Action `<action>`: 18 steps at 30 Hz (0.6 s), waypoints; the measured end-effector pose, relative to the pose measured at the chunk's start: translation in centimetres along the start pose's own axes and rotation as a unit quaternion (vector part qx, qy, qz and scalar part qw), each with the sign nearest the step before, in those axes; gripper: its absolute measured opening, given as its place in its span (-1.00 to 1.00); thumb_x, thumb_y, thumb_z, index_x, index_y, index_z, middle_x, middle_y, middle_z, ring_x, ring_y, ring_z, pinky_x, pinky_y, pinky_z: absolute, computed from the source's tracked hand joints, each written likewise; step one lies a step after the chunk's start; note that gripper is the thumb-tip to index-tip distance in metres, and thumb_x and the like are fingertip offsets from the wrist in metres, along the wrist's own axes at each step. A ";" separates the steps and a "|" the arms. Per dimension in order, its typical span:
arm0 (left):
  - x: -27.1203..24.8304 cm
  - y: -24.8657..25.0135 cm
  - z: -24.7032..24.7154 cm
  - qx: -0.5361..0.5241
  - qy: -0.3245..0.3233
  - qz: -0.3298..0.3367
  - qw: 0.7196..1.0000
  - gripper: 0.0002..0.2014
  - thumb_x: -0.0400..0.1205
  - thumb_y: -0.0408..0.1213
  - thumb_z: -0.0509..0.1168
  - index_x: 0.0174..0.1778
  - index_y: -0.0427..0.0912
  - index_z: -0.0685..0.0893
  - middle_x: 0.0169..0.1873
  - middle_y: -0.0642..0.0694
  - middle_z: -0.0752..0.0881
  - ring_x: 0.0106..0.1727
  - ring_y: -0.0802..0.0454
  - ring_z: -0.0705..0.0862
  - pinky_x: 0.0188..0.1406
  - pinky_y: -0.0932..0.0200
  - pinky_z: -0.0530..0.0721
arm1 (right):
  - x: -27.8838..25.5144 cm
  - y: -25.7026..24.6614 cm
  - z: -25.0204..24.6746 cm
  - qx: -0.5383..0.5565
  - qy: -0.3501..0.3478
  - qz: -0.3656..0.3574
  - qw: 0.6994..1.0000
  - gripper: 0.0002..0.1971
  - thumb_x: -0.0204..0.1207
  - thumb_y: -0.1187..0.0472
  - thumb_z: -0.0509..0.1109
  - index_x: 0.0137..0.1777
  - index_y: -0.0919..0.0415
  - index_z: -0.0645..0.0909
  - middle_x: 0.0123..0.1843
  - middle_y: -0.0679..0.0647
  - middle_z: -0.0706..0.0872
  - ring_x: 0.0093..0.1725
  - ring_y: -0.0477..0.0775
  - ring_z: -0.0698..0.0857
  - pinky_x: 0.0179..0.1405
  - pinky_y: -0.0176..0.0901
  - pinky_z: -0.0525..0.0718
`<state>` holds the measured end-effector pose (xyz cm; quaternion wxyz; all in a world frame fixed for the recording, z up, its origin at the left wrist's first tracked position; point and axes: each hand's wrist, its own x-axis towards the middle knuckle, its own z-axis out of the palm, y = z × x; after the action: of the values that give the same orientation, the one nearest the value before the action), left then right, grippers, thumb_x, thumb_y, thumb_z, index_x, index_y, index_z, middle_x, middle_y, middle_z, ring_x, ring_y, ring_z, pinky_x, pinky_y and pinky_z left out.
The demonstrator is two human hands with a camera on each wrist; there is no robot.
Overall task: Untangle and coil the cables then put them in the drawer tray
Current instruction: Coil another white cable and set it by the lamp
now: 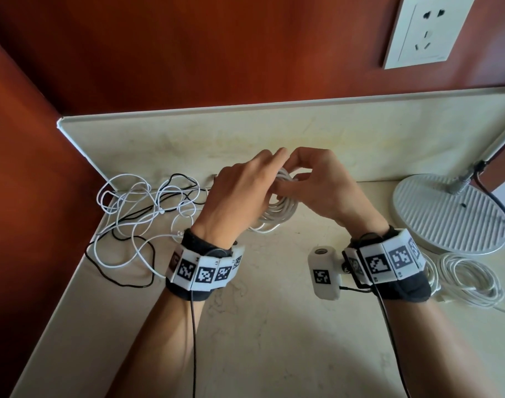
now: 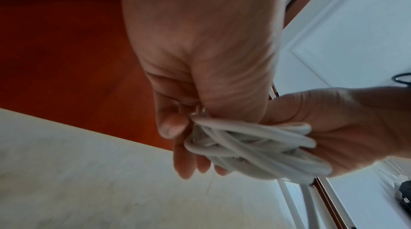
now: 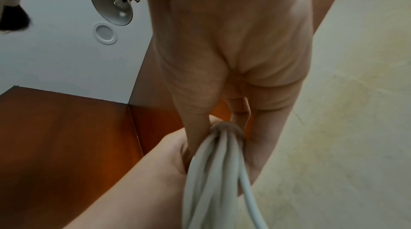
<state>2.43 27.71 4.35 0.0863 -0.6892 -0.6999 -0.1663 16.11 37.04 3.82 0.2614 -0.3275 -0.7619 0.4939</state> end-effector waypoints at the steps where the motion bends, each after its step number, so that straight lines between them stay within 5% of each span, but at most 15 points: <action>1: 0.0 0.0 -0.1 0.010 0.000 0.006 1.000 -0.52 0.54 -0.51 0.29 0.33 -0.05 0.42 0.00 -0.01 0.63 -0.28 -0.19 0.64 -0.45 -0.05 0.60 | 0.0 0.0 0.1 -0.004 0.006 0.003 1.000 -0.81 0.38 0.25 0.68 -0.14 0.10 0.70 -0.11 -0.05 0.86 -0.21 0.18 0.84 -0.19 -0.08 0.69; 5: 0.0 0.2 -0.2 0.038 0.004 -0.004 0.999 -0.50 0.50 -0.54 0.34 0.32 -0.12 0.42 0.03 -0.09 0.62 -0.33 -0.25 0.63 -0.48 -0.05 0.50 | -0.1 -0.2 1.2 -0.040 0.029 0.000 0.999 -0.79 0.35 0.26 0.63 -0.09 0.07 0.69 -0.25 -0.07 0.82 -0.38 -0.03 0.74 -0.43 -0.32 0.55; 10: -0.1 0.8 0.0 0.082 0.002 -0.006 0.997 -0.48 0.51 -0.56 0.35 0.37 -0.17 0.43 0.03 -0.13 0.67 -0.34 -0.23 0.71 -0.48 -0.01 0.44 | 0.0 -0.1 1.9 -0.065 0.100 -0.018 0.993 -0.82 0.43 0.27 0.54 0.01 0.20 0.68 -0.08 -0.02 0.83 -0.18 -0.05 0.79 -0.31 -0.22 0.66; 13: -0.1 0.5 -0.2 0.087 -0.012 0.000 0.996 -0.50 0.51 -0.55 0.30 0.35 -0.17 0.41 -0.08 -0.14 0.71 -0.40 -0.23 0.62 -0.48 -0.04 0.46 | -0.4 0.1 2.2 -0.038 0.089 -0.006 0.995 -0.83 0.42 0.32 0.57 -0.05 0.22 0.66 -0.27 0.03 0.85 -0.47 -0.24 0.70 -0.56 -0.39 0.51; 18: -0.4 -0.1 -0.3 0.096 -0.011 -0.032 0.995 -0.53 0.50 -0.54 0.32 0.29 -0.19 0.40 -0.30 -0.07 0.59 -0.43 -0.20 0.40 -0.44 0.00 0.31 | -0.3 0.5 2.8 0.010 0.047 -0.015 0.999 -0.77 0.33 0.44 0.61 -0.17 0.21 0.63 -0.29 0.06 0.87 -0.40 -0.08 0.78 -0.42 -0.27 0.63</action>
<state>2.30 27.20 4.52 0.1388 -0.6569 -0.7351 -0.0938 14.43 35.32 2.33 0.3076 -0.3361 -0.7484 0.4820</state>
